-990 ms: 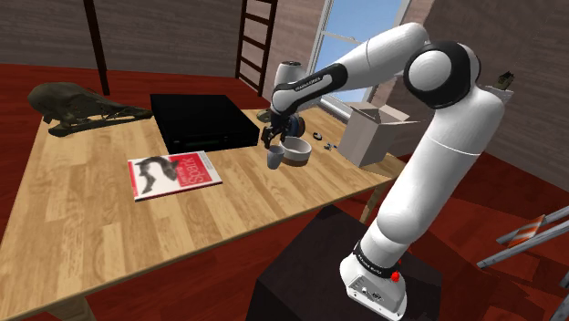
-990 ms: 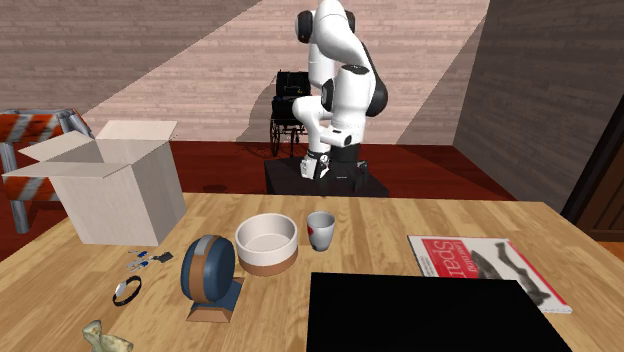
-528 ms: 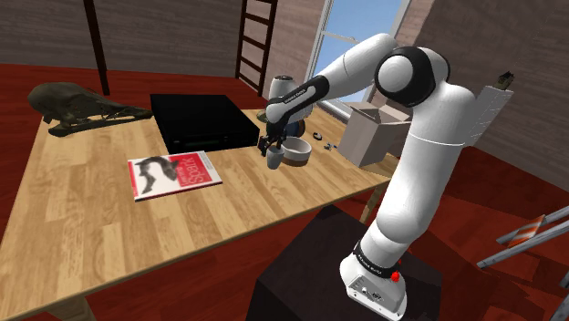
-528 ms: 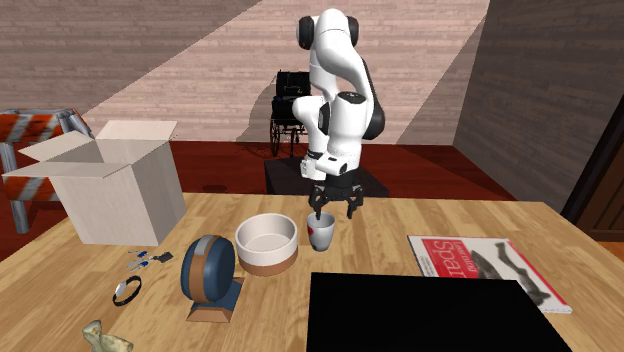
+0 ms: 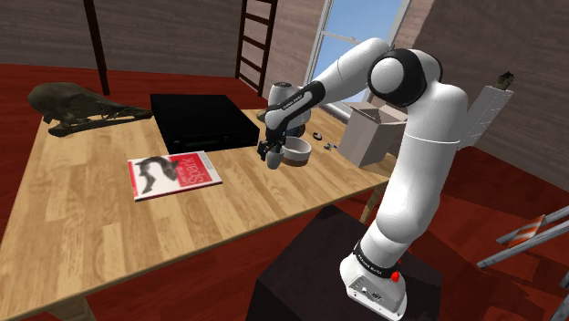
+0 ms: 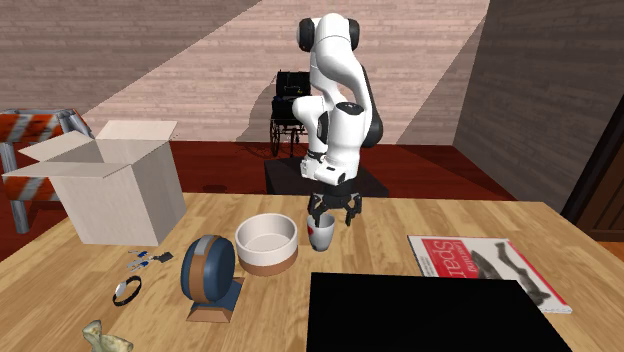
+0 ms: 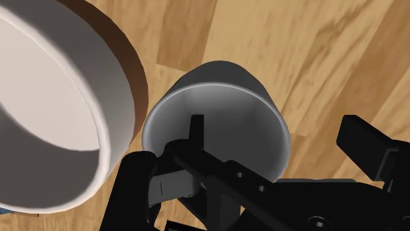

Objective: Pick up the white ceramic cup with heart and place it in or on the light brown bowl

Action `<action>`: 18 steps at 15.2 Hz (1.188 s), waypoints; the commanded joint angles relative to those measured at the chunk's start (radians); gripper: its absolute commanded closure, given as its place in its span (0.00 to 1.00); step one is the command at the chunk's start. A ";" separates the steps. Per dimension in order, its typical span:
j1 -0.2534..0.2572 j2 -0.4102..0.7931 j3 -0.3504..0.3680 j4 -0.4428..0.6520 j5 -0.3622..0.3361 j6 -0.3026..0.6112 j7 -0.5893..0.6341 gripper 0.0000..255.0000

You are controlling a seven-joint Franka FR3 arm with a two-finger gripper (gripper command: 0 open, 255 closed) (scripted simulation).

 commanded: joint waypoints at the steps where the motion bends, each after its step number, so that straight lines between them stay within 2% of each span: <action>1: 0.000 0.001 0.000 0.000 0.000 0.001 0.000 0.00; 3: 0.000 0.000 0.000 0.000 0.000 0.000 0.000 0.00; 4: 0.000 0.000 0.000 0.000 0.000 0.000 0.000 1.00; 13: 0.000 0.001 0.000 0.000 0.000 0.001 0.000 1.00; 18: 0.001 -0.046 0.000 0.013 0.001 -0.059 -0.005 1.00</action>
